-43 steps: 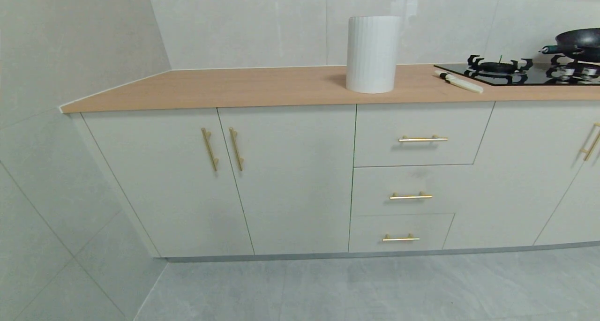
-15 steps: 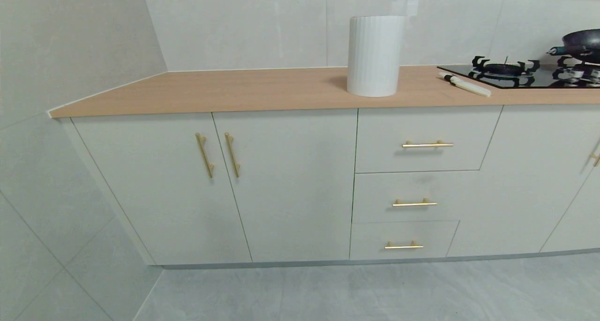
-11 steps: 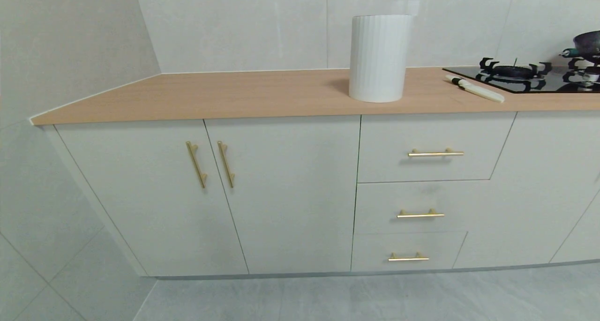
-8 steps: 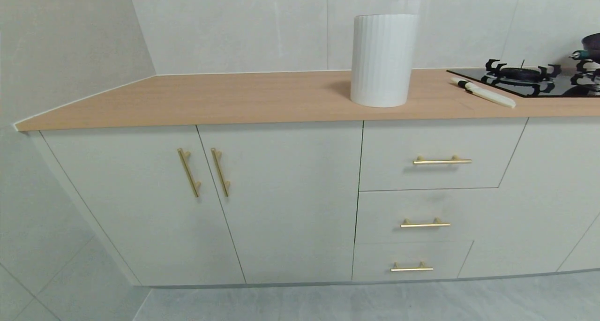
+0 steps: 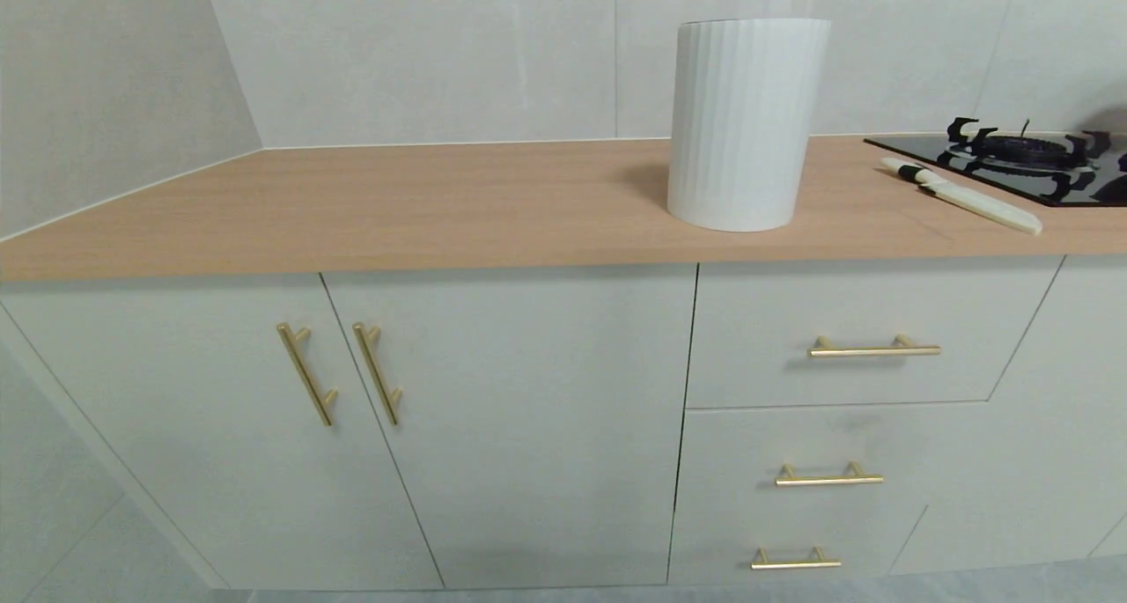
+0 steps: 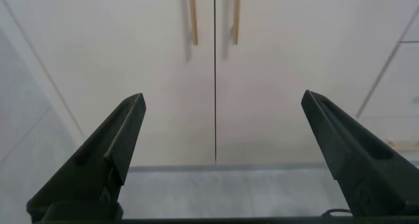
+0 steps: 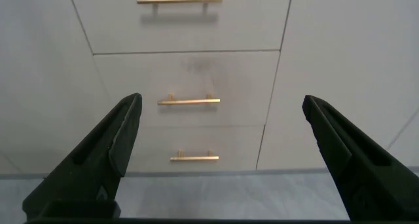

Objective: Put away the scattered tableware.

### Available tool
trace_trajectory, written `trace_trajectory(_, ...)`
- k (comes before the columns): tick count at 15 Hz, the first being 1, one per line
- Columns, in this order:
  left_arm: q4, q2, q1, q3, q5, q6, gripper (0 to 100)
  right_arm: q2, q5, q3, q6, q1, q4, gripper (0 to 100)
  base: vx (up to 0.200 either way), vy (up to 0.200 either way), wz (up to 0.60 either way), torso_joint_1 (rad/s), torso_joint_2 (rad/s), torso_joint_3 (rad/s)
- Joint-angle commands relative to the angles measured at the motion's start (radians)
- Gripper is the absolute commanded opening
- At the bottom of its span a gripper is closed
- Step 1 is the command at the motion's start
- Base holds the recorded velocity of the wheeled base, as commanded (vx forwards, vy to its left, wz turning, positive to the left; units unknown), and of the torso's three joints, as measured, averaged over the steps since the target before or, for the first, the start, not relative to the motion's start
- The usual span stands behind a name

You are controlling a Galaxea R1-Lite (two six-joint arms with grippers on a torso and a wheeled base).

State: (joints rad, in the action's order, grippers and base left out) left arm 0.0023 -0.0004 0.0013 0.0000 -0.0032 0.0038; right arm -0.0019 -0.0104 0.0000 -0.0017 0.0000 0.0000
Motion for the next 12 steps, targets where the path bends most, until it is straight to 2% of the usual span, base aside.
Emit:
trace_trajectory(1,0.001,0.000,0.000,0.000,0.000,0.001,100,0.002,0.000,0.000,0.000,0.000,0.000,100,0.000,0.000,0.00,0.000,0.00,0.000)
trace_trajectory(7,0.001,0.000,0.000,0.000,0.000,0.001,100,0.002,0.000,0.000,0.000,0.000,0.000,100,0.000,0.000,0.00,0.000,0.00,0.000)
trace_trajectory(12,0.001,0.000,0.000,0.000,0.000,0.001,100,0.002,0.000,0.000,0.000,0.000,0.000,100,0.000,-0.200,0.00,0.000,0.00,0.006)
